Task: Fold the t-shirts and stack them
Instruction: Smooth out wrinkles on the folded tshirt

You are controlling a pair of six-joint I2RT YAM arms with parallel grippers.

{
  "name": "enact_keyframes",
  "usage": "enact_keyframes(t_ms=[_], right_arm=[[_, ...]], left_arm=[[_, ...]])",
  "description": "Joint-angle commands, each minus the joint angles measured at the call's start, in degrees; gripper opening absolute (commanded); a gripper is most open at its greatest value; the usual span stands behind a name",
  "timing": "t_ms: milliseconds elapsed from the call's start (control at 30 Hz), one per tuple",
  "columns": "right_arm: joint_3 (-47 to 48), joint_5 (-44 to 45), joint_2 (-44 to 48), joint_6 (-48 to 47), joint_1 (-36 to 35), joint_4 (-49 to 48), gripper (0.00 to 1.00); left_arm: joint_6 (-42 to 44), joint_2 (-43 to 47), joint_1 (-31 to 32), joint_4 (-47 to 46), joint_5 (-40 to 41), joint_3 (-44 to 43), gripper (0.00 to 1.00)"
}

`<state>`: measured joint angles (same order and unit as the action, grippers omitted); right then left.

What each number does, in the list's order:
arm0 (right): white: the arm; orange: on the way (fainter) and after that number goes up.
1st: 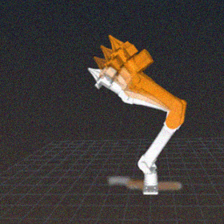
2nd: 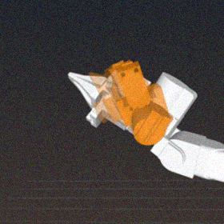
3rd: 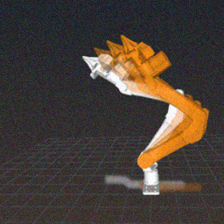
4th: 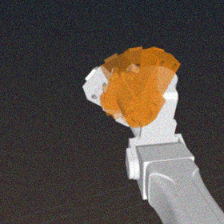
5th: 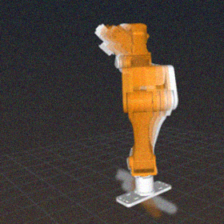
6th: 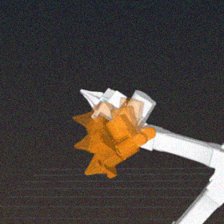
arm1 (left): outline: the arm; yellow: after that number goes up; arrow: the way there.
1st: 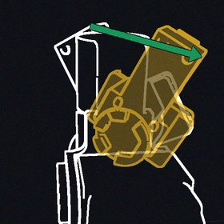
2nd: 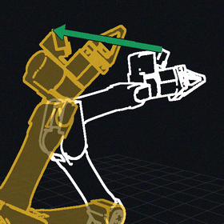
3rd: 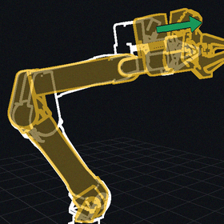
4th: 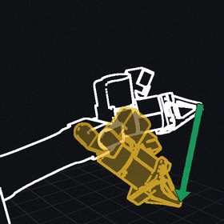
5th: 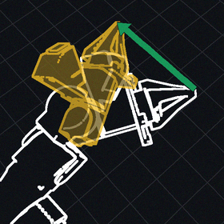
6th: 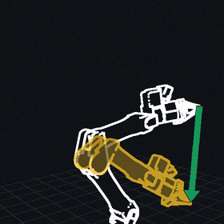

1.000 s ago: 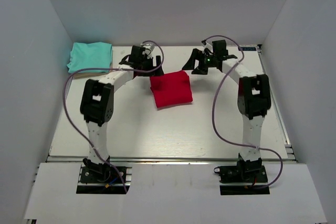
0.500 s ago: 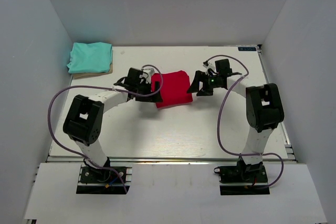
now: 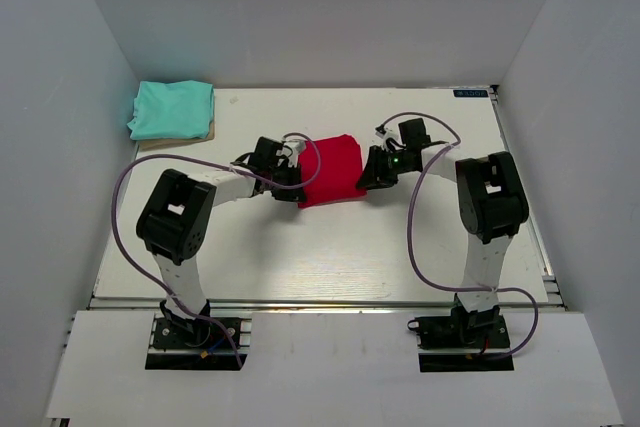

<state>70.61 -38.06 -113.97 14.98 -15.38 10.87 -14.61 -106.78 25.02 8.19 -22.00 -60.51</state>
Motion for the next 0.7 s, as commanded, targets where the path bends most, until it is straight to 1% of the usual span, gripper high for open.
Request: enact_keyframes(t_ms=[0, 33, 67, 100, 133, 333, 500, 533, 567, 633, 667], right_arm=[[2.4, -2.1, -0.7, -0.8, -0.4, -1.1, 0.33], [2.3, -2.0, -0.7, -0.8, -0.4, -1.1, 0.27], [2.3, -1.8, -0.7, -0.8, -0.4, -1.1, 0.2], [2.3, -1.7, -0.6, -0.7, -0.3, -1.3, 0.12], [2.2, -1.1, -0.5, -0.6, -0.2, -1.2, 0.0], [1.8, 1.6, 0.7, -1.2, 0.3, 0.1, 0.0], [1.0, 1.8, 2.3, -2.1, 1.0, 1.8, 0.0], [0.3, 1.6, 2.2, -2.3, 1.0, 2.4, 0.0], [-0.2, 1.4, 2.3, -2.4, 1.0, 2.4, 0.0], [-1.8, -0.1, 2.8, -2.3, 1.0, 1.9, 0.0], [-1.9, -0.5, 2.5, -2.2, 0.9, 1.9, 0.0]], left_arm=[[0.7, 1.0, 0.1, 0.0, 0.9, -1.0, 0.14], [0.7, 1.0, 0.1, 0.0, 1.4, -1.0, 0.06], [0.7, 1.0, 0.1, 0.0, 2.1, -1.0, 0.0], [0.7, 1.0, 0.1, 0.9, 3.0, -1.0, 0.0], [0.7, 1.0, 0.1, 1.4, 3.0, -1.0, 0.0], [2.6, 4.5, -0.4, 3.3, 4.3, 0.4, 0.0], [4.0, 7.9, -0.9, 4.3, 0.7, 4.7, 0.0], [5.6, 8.4, -0.3, 3.5, -0.7, 5.3, 0.0], [5.6, 8.4, -0.3, 2.8, -3.6, 5.8, 0.03], [5.6, 8.4, -0.3, 2.8, -5.5, 7.2, 0.04], [5.6, 8.4, -0.3, 2.8, -5.5, 7.2, 0.08]])
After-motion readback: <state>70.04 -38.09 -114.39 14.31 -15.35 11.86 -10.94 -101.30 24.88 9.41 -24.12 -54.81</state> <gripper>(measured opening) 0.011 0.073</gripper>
